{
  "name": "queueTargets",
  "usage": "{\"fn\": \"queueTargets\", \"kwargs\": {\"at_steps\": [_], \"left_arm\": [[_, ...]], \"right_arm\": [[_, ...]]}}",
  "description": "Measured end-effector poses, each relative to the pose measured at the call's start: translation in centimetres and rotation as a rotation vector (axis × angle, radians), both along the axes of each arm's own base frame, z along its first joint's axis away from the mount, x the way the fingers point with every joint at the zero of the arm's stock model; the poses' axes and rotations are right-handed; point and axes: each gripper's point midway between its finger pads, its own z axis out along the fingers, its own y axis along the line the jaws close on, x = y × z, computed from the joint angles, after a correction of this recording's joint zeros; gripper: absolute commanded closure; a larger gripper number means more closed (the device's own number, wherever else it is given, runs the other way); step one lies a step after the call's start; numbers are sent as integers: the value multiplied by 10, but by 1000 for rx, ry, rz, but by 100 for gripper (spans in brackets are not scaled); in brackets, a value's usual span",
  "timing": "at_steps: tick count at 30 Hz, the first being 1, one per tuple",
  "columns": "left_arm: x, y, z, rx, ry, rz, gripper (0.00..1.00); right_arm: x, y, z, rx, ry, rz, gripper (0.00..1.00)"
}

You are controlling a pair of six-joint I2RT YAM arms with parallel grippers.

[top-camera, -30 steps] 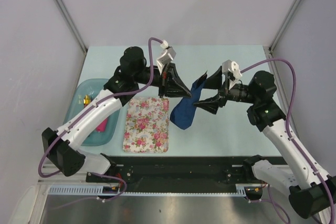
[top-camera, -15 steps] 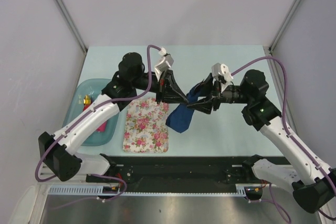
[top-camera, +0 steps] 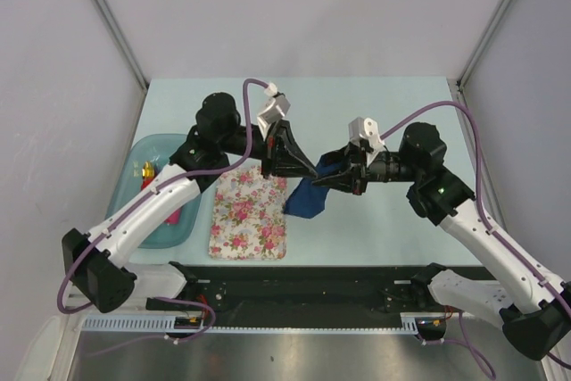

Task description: Place the utensils on the paper napkin and roll it up

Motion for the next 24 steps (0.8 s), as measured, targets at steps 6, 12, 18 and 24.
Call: {"fn": "queueTargets", "kwargs": {"at_steps": [6,12,18,24], "left_arm": [[9,2,4,-8,8,58,43],[36,24,17,-44,-42,308,5],[53,49,4,-24,-78,536,3],[75,52,-24,39,-45,643,11]], "right_arm": [[11,-1,-1,-3,21,-68,100],[37,0,-5,2,147,-177,100],[75,-6,-5,60,338,-291,100],[87,-10,7,135,454,-316,100]]}}
